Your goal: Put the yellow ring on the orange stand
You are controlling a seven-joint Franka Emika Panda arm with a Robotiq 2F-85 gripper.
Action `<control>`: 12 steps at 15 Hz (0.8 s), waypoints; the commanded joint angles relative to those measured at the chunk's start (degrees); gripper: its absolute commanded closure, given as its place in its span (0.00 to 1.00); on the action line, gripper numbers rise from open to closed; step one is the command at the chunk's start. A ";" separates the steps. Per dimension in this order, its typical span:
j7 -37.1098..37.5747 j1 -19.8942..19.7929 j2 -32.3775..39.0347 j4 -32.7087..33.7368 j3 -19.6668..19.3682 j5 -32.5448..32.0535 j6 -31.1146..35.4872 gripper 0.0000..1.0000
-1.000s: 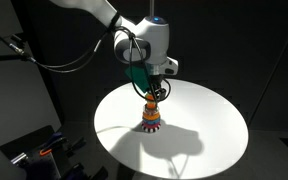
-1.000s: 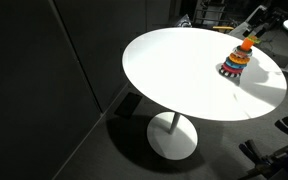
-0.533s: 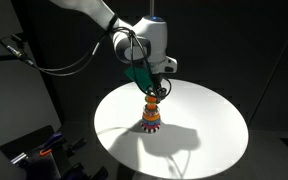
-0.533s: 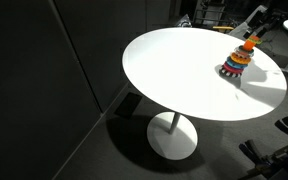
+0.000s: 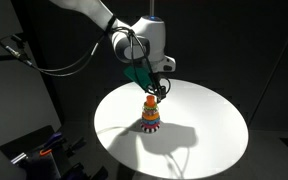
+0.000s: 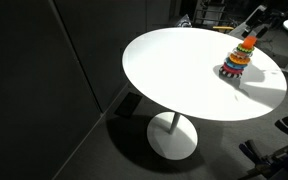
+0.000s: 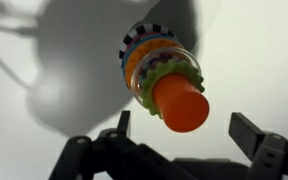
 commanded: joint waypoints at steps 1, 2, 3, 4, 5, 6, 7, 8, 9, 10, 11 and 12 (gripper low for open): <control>-0.76 -0.12 -1.15 0.16 -0.06 0.27 -2.09 0.00; -0.68 -0.17 -1.54 0.07 -0.16 0.15 -2.88 0.00; -0.37 -0.12 -1.83 0.00 -0.31 -0.11 -3.47 0.00; -0.15 -0.06 -2.29 -0.12 -0.49 -0.41 -4.41 0.00; -0.16 -0.04 -2.76 -0.17 -0.65 -0.63 -5.81 0.00; 0.23 0.09 -3.36 -0.29 -0.92 -1.07 -7.26 0.00; 0.42 0.20 -3.93 -0.40 -1.16 -1.40 -8.53 0.00; 0.91 0.39 -4.72 -0.64 -1.53 -2.19 -9.87 0.00; 1.73 0.69 -5.84 -1.14 -1.99 -3.66 -11.37 0.00; 2.64 0.97 -6.79 -1.51 -2.36 -5.15 -12.59 0.00; 3.43 1.21 -8.05 -2.01 -2.63 -6.74 -14.39 0.00; 4.24 1.44 -9.28 -2.58 -2.85 -8.31 -15.41 0.00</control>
